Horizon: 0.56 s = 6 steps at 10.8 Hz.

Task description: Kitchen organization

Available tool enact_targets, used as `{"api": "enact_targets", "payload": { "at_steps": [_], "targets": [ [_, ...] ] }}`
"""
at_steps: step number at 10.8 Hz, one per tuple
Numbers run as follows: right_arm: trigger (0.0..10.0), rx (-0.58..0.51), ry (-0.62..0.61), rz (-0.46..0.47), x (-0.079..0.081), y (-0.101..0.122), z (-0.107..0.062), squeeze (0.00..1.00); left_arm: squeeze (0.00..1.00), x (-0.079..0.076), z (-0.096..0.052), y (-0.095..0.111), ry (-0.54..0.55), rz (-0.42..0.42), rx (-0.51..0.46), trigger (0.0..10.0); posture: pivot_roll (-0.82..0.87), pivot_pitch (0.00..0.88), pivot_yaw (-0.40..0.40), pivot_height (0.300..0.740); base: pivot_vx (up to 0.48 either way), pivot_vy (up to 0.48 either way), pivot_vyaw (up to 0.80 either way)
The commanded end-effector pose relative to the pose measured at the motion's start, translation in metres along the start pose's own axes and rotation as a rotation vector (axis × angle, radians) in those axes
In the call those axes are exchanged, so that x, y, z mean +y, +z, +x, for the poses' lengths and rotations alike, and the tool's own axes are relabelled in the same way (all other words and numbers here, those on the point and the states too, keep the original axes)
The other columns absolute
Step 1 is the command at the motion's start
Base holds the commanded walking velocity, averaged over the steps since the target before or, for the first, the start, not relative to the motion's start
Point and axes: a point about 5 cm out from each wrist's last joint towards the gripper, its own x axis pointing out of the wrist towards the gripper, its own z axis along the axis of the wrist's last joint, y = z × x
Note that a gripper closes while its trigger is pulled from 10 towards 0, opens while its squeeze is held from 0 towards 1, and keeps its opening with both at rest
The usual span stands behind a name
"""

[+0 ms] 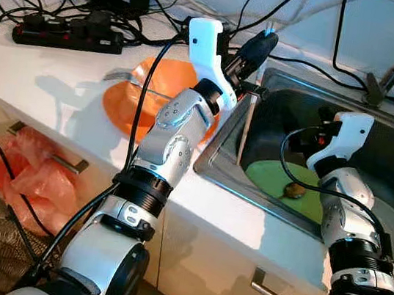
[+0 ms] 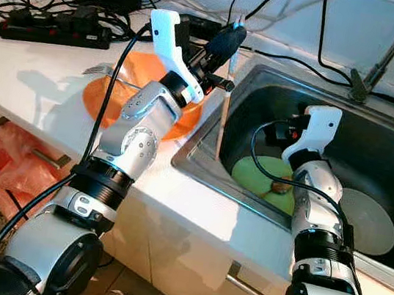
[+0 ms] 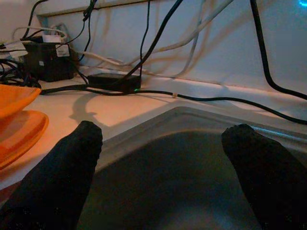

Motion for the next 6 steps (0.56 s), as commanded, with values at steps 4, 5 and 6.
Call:
{"api": "enact_targets", "payload": {
  "at_steps": [4,5,6],
  "targets": [
    [10.0,-0.001,-0.007,-0.003,-0.0028,0.0015,-0.0010,1.00,0.00,-0.0174,0.0033,-0.0135,-0.029,-0.070,0.010,10.0,0.05,0.095,-0.016,0.740,0.000,0.000,0.00],
    [10.0,-0.001,-0.007,-0.003,-0.0028,0.0015,-0.0010,1.00,0.00,-0.0174,0.0033,-0.0135,-0.029,-0.070,0.010,10.0,0.05,0.095,-0.016,0.740,0.000,0.000,0.00],
    [10.0,-0.001,-0.007,-0.003,-0.0028,0.0015,-0.0010,1.00,0.00,-0.0174,0.0033,-0.0135,-0.029,-0.070,0.010,10.0,0.05,0.095,-0.016,0.740,0.000,0.000,0.00]
  ]
}}
